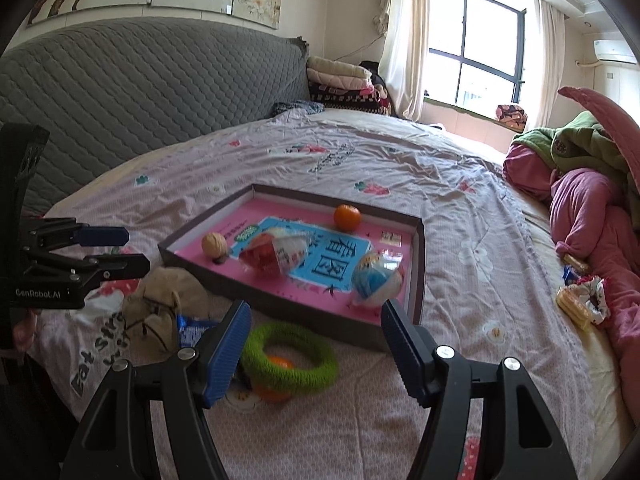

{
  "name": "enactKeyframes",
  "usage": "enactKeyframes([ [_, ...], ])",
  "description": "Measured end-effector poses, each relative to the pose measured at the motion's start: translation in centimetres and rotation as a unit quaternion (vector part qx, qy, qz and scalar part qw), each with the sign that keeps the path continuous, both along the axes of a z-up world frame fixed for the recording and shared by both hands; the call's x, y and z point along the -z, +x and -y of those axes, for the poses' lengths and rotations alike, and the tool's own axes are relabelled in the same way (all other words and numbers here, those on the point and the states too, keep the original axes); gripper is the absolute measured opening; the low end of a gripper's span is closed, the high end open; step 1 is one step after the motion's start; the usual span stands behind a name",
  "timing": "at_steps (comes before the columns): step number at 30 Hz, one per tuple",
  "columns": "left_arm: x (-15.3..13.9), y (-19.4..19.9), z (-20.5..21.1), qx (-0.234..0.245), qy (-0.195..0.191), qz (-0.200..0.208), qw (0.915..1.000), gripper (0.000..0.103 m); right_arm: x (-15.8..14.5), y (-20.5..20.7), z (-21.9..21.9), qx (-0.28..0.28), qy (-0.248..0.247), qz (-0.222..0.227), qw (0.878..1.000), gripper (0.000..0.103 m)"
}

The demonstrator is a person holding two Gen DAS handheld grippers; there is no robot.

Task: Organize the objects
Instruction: 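Move both grippers toward the loose pouf, snack packet and green ring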

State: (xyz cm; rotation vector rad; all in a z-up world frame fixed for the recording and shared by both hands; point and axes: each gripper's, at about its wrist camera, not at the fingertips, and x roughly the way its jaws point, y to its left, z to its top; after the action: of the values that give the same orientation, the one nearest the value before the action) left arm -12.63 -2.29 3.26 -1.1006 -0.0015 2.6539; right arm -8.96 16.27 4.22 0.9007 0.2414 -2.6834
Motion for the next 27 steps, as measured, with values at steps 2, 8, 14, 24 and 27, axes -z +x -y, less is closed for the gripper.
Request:
enactKeyframes([
  [2, 0.2, 0.1, -0.1, 0.002, -0.003, 0.002, 1.0000, 0.066, 0.2, 0.2, -0.1, -0.001, 0.005, 0.002, 1.000, 0.067],
  [8, 0.8, 0.4, -0.3, 0.009, -0.009, 0.009, 0.9999, 0.066, 0.7, 0.6, -0.2, -0.007, 0.014, 0.010, 1.000, 0.067],
  [14, 1.5, 0.7, -0.1, 0.010, -0.015, 0.018, 0.9997, 0.066, 1.4, 1.0, -0.2, -0.017, 0.026, 0.019, 0.999, 0.067],
  [24, 2.7, 0.9, 0.0, 0.012, -0.026, 0.033, 0.9990, 0.066, 2.8, 1.4, 0.7, -0.038, 0.053, 0.035, 0.997, 0.067],
  [27, 2.9, 0.9, -0.1, 0.016, -0.027, 0.037, 0.9988, 0.066, 3.0, 1.4, 1.0, -0.043, 0.057, 0.038, 0.997, 0.067],
])
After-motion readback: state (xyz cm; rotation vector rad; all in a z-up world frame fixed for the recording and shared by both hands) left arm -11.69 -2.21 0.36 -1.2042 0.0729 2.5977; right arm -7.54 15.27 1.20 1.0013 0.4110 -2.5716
